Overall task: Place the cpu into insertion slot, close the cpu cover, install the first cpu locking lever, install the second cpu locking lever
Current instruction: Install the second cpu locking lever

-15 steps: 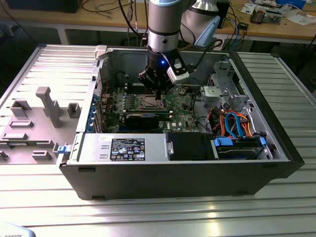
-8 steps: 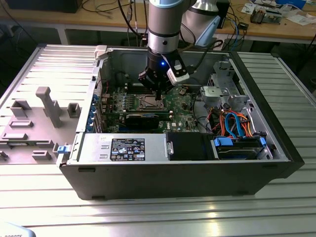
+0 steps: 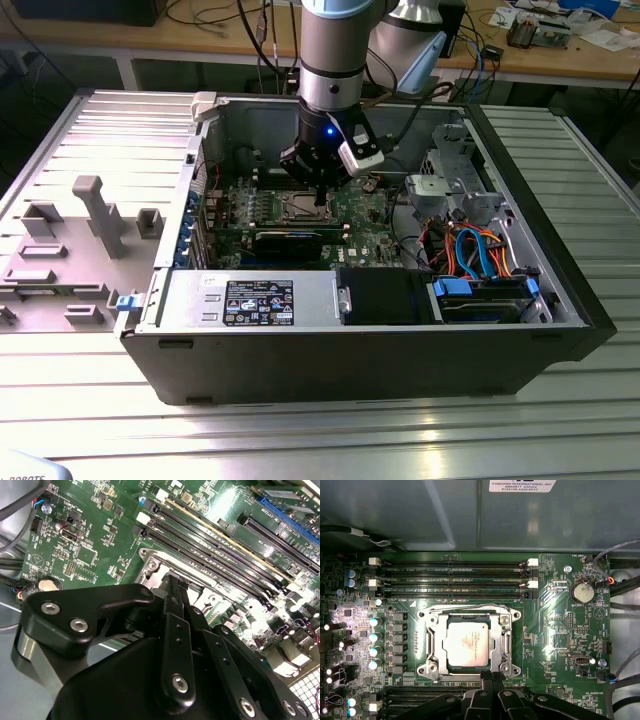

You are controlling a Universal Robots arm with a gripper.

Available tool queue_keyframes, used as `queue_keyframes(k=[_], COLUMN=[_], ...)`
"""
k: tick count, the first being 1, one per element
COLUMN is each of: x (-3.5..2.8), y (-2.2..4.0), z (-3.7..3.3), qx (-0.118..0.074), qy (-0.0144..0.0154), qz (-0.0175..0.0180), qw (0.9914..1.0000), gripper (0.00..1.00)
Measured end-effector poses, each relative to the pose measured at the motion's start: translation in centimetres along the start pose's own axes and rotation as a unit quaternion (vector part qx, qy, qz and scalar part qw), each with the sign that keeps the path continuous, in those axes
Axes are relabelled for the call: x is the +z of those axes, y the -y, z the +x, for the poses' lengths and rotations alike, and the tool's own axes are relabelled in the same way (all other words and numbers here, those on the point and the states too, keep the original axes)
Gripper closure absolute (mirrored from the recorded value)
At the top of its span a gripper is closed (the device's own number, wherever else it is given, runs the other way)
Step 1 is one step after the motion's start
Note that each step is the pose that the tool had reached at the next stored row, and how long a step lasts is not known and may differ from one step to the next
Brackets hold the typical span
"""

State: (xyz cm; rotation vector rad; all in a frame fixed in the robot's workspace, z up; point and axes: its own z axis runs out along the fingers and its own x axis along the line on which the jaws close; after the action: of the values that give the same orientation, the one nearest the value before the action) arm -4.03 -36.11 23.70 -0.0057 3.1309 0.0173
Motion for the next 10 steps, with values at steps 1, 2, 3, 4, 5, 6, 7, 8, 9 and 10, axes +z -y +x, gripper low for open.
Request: queue_keyframes(k=[1,2,3,4,5,6,7,8,9,10], x=[0.0,0.0,0.0,0.0,0.0,0.0,0.0,0.0,-0.01,-0.04], y=[0.0,0.01,0.01,0.01,0.01,0.02,0.02,0.04,0.08,0.08], z=[0.0,0.0,0.0,0.0,0.0,0.0,0.0,0.0,0.0,0.0], qx=[0.0,0.0,0.0,0.0,0.0,0.0,0.0,0.0,0.0,0.0], qy=[0.0,0.0,0.0,0.0,0.0,0.0,0.0,0.0,-0.0001,-0.0001], qz=[0.0,0.0,0.0,0.0,0.0,0.0,0.0,0.0,-0.0011,-0.0018], qw=[1.0,1.0,1.0,1.0,1.0,1.0,1.0,1.0,1.0,1.0], gripper=[0.89,0.89,0.89,0.89,0.89,0.89,0.89,0.89,0.89,0.89])
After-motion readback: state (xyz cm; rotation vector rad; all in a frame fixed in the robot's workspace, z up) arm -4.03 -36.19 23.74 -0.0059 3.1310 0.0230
